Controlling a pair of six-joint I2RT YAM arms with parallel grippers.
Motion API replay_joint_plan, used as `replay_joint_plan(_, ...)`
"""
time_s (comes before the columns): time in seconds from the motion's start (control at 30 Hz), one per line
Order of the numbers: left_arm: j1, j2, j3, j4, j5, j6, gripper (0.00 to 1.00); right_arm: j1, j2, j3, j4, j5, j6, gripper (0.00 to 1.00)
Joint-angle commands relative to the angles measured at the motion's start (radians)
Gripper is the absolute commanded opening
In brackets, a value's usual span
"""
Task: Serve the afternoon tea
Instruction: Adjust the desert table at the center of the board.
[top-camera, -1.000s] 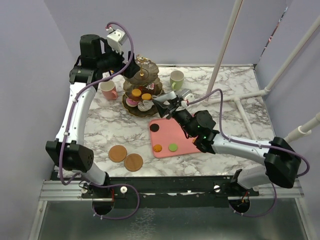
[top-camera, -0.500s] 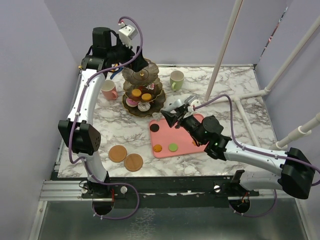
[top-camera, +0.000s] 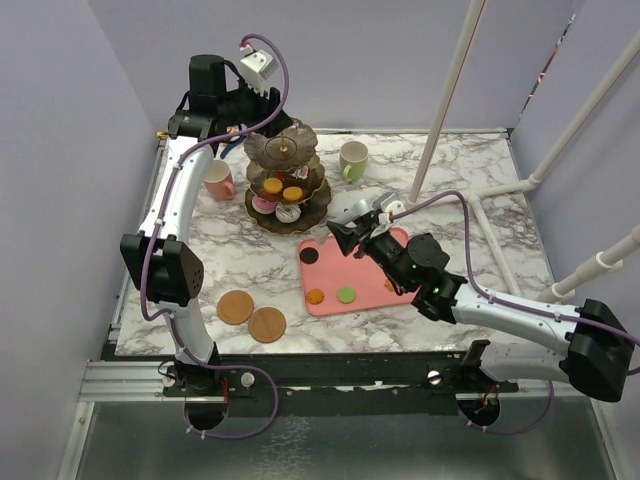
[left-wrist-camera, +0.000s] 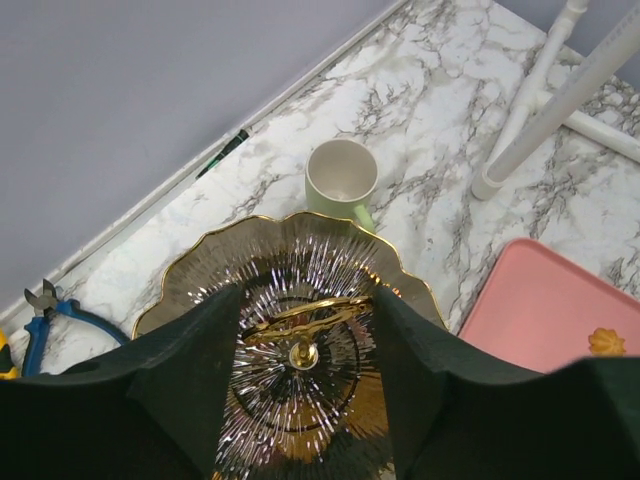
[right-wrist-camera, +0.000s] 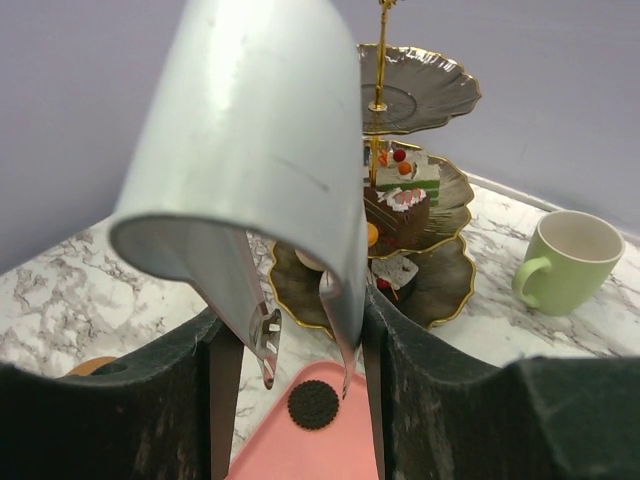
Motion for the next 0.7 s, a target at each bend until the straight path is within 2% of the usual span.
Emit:
replay_joint_plan(0.0, -0.001, -0.01, -0.017, 0.081, 0.005, -0.021, 0.56, 0.005, -0.041, -0.015, -0.008, 0.043, 0.012, 0.46)
replay_joint_plan(0.27, -0.049, -0.04, -0.065, 0.132, -0.052, -0.043, 0.45, 0.006, -0.052, -0.028, -0.012, 0.063, 0.003, 0.44)
replay_joint_plan(0.4, -0.076, -0.054, -0.078, 0.146, -0.091, -0.036, 0.33, 0.006, -0.062, -0.043, -0.016, 0.072, -0.002, 0.44)
replay_joint_plan(0.53, -0.092, -0.074, -0.094, 0.173, -0.128, -0.043, 0.32, 0.006, -0.077, -0.059, -0.026, 0.082, -0.007, 0.44)
replay_joint_plan(0.67, -0.103, -0.101, -0.12, 0.213, -0.187, -0.085, 0.26, 0.005, -0.084, -0.067, -0.043, 0.083, -0.011, 0.43)
